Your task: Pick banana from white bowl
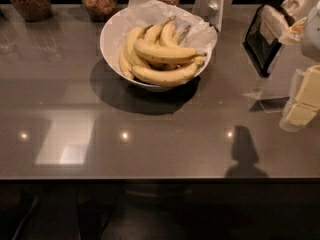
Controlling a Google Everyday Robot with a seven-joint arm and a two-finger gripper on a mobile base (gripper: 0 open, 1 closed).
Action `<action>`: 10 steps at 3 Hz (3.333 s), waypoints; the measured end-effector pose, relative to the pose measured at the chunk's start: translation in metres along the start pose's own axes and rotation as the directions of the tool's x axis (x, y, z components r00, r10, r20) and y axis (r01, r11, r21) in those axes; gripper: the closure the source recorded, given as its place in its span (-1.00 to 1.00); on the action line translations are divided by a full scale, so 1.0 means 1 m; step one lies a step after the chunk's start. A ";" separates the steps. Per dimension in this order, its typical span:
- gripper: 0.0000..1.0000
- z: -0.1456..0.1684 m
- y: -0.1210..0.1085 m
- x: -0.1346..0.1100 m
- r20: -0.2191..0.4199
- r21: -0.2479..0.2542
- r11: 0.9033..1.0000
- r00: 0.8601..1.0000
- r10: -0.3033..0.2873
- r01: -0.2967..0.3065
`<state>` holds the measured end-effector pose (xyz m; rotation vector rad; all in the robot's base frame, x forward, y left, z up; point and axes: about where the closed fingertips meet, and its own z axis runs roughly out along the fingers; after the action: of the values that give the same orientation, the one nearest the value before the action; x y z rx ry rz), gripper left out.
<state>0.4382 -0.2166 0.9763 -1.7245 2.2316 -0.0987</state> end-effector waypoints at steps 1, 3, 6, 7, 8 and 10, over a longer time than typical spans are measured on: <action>-1.00 0.000 0.000 0.000 0.000 0.000 1.000 1.000 0.000 0.000; -1.00 0.006 -0.012 -0.033 0.098 0.033 0.999 0.995 -0.037 0.034; -1.00 0.038 -0.058 -0.150 0.323 0.024 0.995 0.941 -0.096 0.093; -1.00 0.056 -0.072 -0.169 0.349 -0.044 0.995 0.935 -0.066 0.087; -0.72 0.076 -0.081 -0.176 0.348 -0.103 0.992 0.937 -0.033 0.073; -0.46 0.099 -0.089 -0.186 0.337 -0.165 0.984 0.941 -0.008 0.067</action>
Offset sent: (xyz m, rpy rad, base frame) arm 0.0125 0.0184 0.0004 0.0455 -0.0318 0.0366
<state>0.5907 -0.0494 0.9431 -1.7189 2.0039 0.3669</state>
